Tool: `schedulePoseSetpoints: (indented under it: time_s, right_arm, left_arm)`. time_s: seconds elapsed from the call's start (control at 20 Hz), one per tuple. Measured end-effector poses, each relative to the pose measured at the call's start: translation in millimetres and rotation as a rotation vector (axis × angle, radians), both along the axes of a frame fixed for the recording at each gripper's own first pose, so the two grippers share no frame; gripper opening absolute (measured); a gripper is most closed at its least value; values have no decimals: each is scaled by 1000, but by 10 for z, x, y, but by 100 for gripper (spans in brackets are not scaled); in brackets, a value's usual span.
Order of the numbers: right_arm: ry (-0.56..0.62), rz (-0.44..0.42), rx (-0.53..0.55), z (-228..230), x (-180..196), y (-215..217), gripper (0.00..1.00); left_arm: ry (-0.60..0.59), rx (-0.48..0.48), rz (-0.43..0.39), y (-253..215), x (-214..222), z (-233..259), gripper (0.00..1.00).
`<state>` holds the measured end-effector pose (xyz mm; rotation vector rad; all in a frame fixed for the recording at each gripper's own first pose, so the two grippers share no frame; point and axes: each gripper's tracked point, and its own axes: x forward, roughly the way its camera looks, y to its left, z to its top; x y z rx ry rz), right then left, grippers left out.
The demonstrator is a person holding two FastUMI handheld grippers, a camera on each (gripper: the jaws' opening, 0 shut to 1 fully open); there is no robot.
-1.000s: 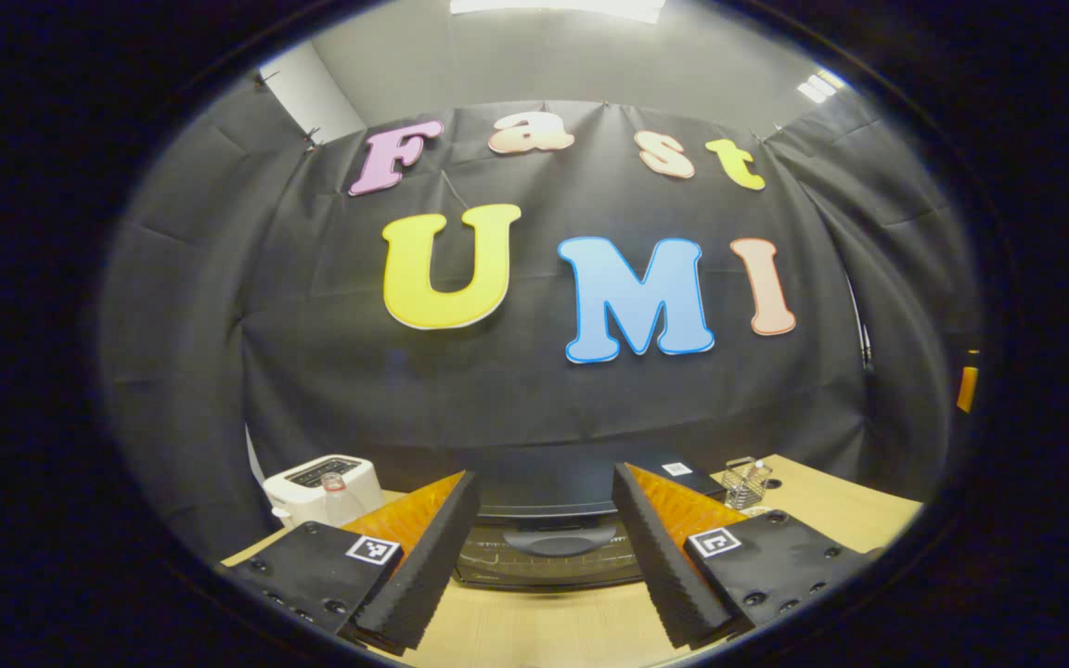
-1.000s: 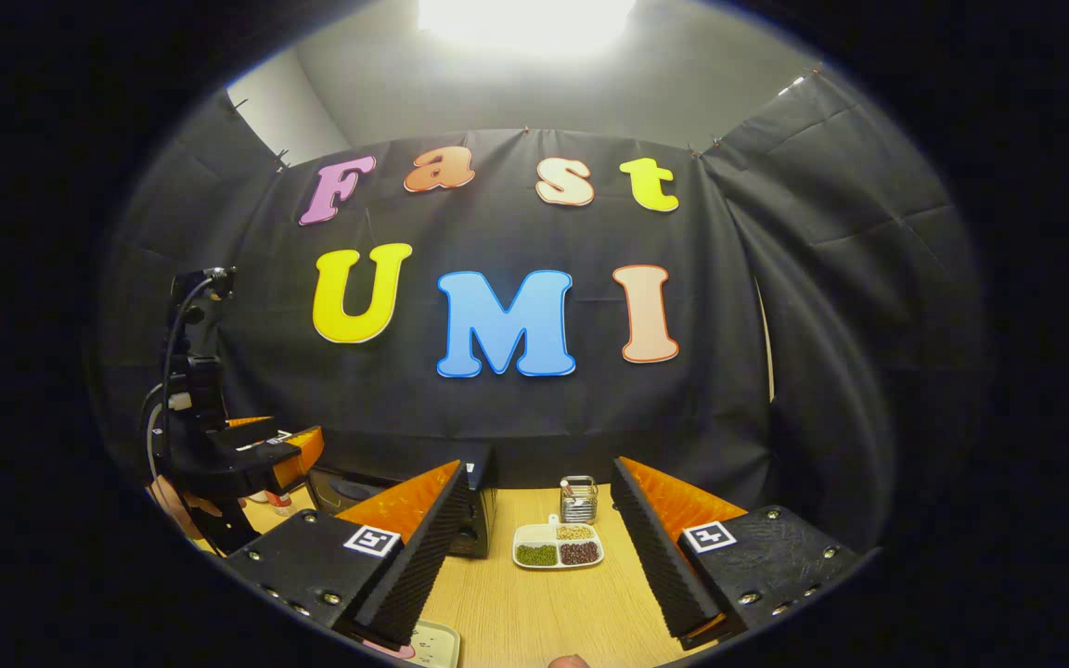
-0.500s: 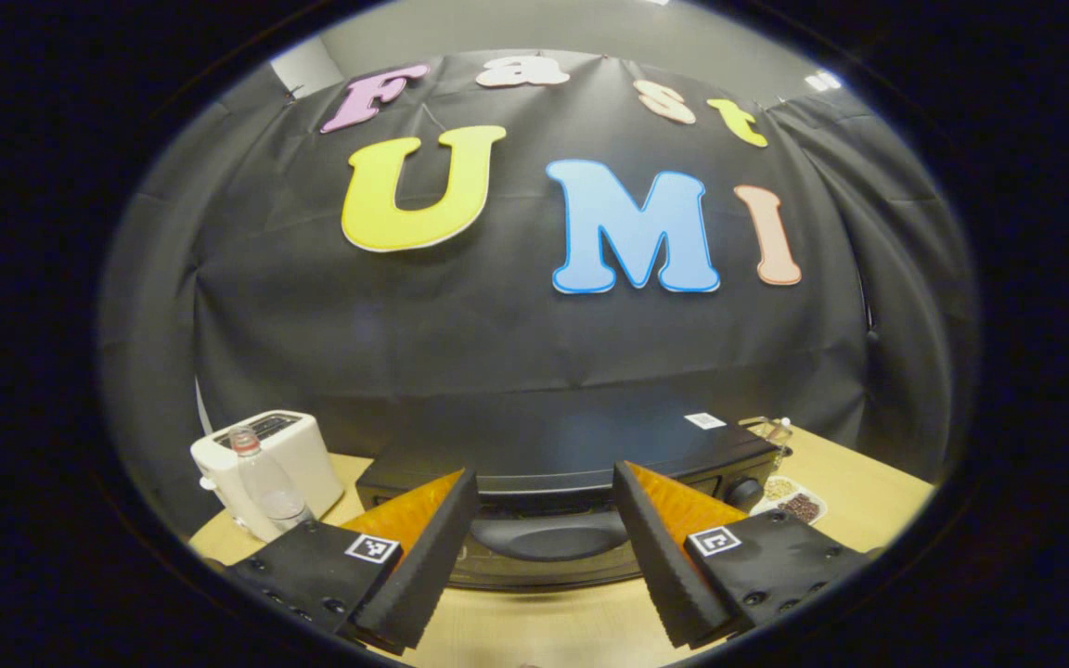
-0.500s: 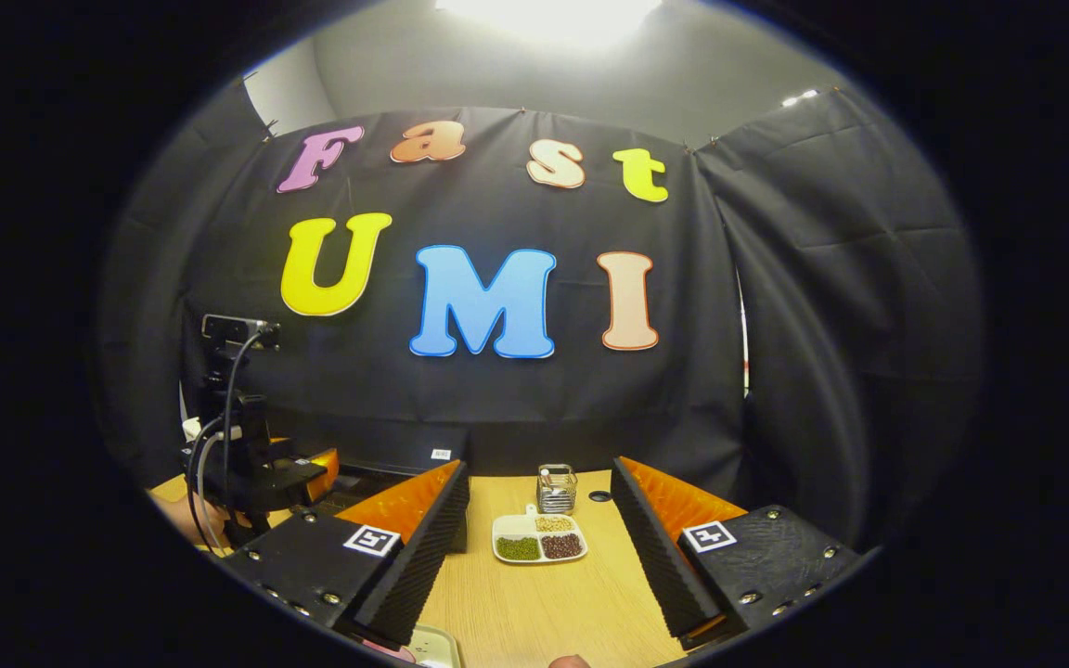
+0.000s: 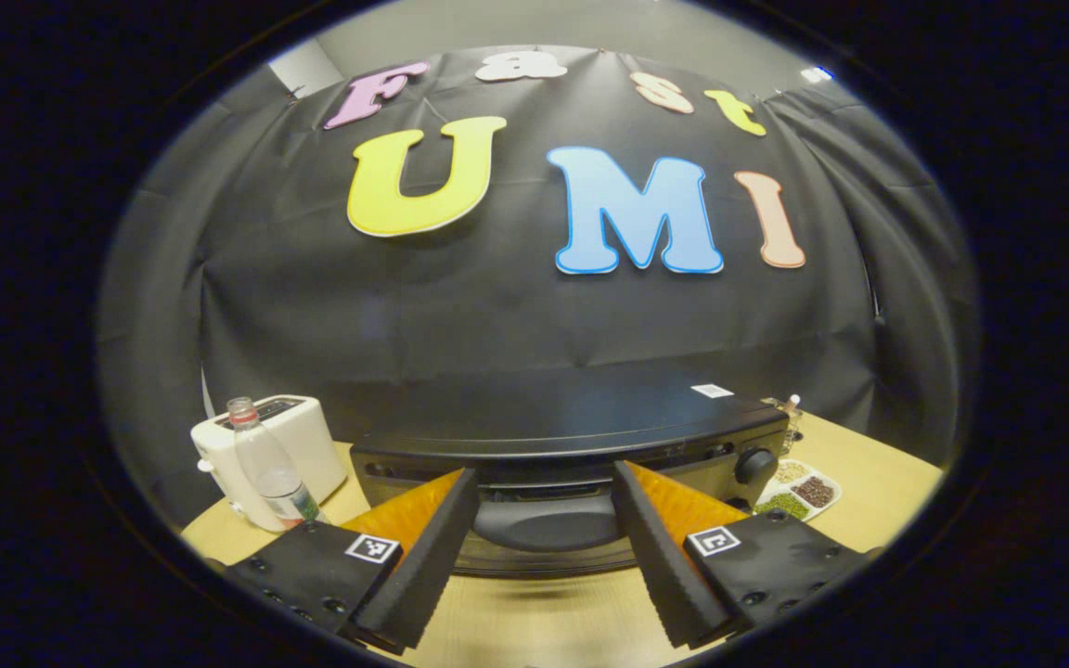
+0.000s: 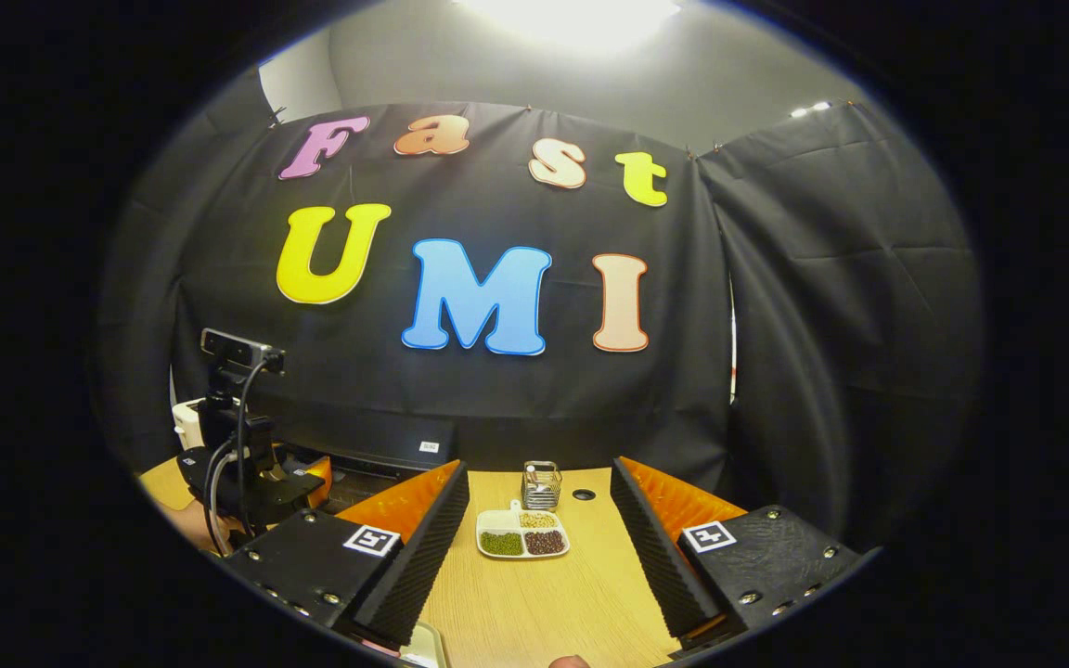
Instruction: Open the electric oven with the left hand, put the food in, and close the electric oven.
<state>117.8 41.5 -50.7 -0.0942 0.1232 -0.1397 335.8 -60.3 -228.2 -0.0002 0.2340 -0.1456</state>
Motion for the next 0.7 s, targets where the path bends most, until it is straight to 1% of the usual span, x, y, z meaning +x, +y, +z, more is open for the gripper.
schedulePoseSetpoints:
  time_s: [0.05,0.1,0.15,0.2,0.25,0.3,0.45,0.5,0.6,0.65,0.7]
  right_arm:
    - [3,3,6,-10,-17,-4,95]
    - [5,8,14,-17,-35,4,95]
    - [6,14,18,-17,-55,8,95]
    - [5,21,18,-11,-70,7,95]
    - [4,25,17,-11,-87,-1,95]
    - [2,33,18,-2,-103,-1,95]
    - [11,60,24,-32,-165,20,95]
    - [16,68,26,-41,-186,29,95]
    - [23,80,31,-59,-235,27,95]
    - [26,86,33,-74,-265,28,95]
    - [29,92,36,-83,-290,35,95]
  left_arm:
    - [-12,6,-2,3,-63,8,100]
    - [-2,13,-4,5,-131,-26,97]
    - [-3,13,-4,5,-205,-41,100]
    - [12,10,-4,12,-276,-65,100]
    - [21,9,-3,17,-345,-107,97]
    - [32,11,-3,14,-408,-129,100]
    - [70,14,3,30,-613,-267,100]
    - [86,11,6,34,-669,-310,97]
    - [121,7,9,38,-783,-422,97]
    - [139,5,10,35,-834,-496,100]
    - [157,5,8,37,-883,-559,100]
